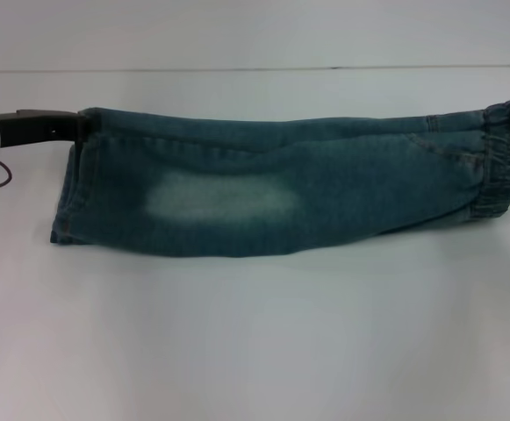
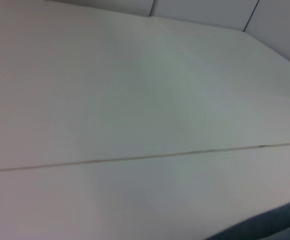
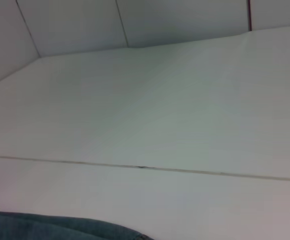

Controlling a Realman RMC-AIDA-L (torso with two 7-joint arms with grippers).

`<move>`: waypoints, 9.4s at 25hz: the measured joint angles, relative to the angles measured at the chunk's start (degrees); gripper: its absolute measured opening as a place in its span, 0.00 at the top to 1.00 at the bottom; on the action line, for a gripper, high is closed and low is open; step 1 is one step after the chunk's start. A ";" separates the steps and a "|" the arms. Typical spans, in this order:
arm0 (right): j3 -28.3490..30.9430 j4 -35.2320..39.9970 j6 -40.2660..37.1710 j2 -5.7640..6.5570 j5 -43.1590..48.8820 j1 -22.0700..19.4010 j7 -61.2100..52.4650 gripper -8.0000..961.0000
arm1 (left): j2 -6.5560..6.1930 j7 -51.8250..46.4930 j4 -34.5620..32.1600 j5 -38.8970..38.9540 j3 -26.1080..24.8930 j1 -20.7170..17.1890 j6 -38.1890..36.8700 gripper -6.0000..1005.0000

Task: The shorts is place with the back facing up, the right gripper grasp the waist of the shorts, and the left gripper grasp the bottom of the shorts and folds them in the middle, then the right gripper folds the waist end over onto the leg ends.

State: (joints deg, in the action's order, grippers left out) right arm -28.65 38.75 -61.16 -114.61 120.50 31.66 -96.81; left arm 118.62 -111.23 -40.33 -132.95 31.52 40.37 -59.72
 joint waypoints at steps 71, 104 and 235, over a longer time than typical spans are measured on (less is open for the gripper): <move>1.04 7.94 -11.92 -4.10 -16.05 -15.81 -2.16 0.09 | 5.24 -2.46 -9.21 9.51 5.06 -4.46 -19.93 0.08; 0.60 -2.29 -10.87 -1.11 -5.98 -11.37 -2.42 0.10 | 5.50 0.44 -0.93 16.32 16.04 -1.50 -18.66 0.08; -0.74 30.59 -24.04 -5.03 -8.52 -8.28 -19.31 0.91 | 6.01 -3.42 14.76 54.25 77.14 10.60 29.30 0.99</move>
State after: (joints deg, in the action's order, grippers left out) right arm -29.38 69.34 -85.20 -119.63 111.98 23.38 -116.12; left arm 124.62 -114.65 -25.57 -78.70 108.65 50.97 -30.42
